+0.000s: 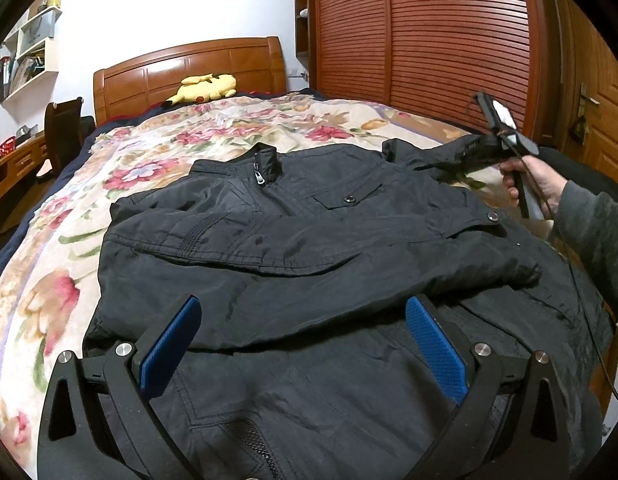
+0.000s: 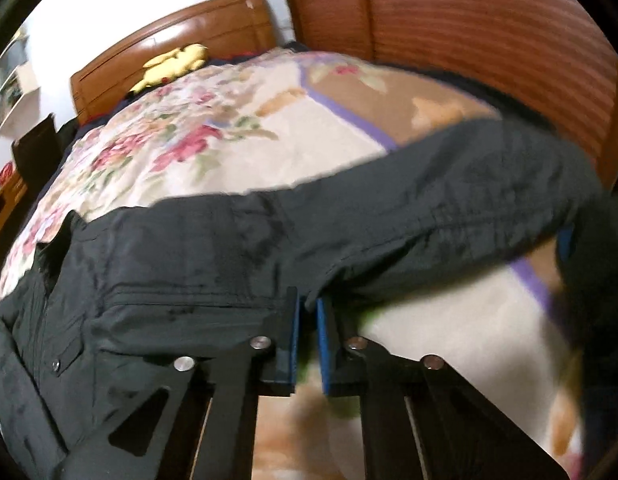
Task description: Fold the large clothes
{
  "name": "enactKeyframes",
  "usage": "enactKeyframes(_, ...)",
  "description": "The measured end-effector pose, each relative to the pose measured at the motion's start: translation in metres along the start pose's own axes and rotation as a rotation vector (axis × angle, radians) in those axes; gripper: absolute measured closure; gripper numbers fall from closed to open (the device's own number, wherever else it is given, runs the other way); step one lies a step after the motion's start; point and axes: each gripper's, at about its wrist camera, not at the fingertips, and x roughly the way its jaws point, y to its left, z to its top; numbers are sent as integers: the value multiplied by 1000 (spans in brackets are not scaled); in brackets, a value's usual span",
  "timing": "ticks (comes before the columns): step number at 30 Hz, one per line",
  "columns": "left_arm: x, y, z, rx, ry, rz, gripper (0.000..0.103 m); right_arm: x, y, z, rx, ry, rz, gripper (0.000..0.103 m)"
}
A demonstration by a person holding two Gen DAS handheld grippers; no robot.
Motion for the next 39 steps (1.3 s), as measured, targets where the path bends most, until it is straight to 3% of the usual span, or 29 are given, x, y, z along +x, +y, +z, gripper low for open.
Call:
enactKeyframes(4,0,2,0,-10,-3,-4,1,-33,23,7,-66,-75,35,100)
enactKeyframes(7,-2,3,-1,-17,-8,-4,1,-65,51,7,-145,-127,121,103)
enactKeyframes(13,-4,6,-3,-29,-10,-3,1,-125,129,-24,-365,-183,227,103)
enactKeyframes(15,-5,5,-4,-32,-11,-2,1,-126,136,-28,-383,-173,200,103)
enactKeyframes(18,-5,5,-4,-31,-10,-3,1,-119,123,-24,-297,-158,166,102)
enactKeyframes(19,-6,5,-5,-30,-9,-4,1,-117,120,-24,-267,-151,141,99)
enactKeyframes(21,-6,5,-6,-30,-6,-5,1,-106,105,-23,-223,-128,92,79)
enactKeyframes(22,-5,5,-6,-29,-4,-6,1,-98,99,-22,-205,-116,70,59)
enactKeyframes(23,-5,5,-6,-28,-2,-7,1,-91,89,-22,-182,-109,47,46)
enactKeyframes(27,-2,3,-6,-23,9,-9,1,-65,55,-20,-66,-85,-9,42)
enactKeyframes(33,2,2,-7,-13,21,-9,1,-13,24,-13,51,-5,-50,44)
enactKeyframes(34,2,2,-7,-12,23,-9,1,-7,21,-12,54,3,-51,56)
enactKeyframes(35,3,2,-7,-12,25,-9,1,-3,18,-11,51,13,-49,75)
enactKeyframes(37,3,2,-7,-13,28,-10,1,4,19,-5,22,23,-55,98)
enactKeyframes(39,3,2,-7,-15,27,-11,1,5,25,1,-22,9,-57,98)
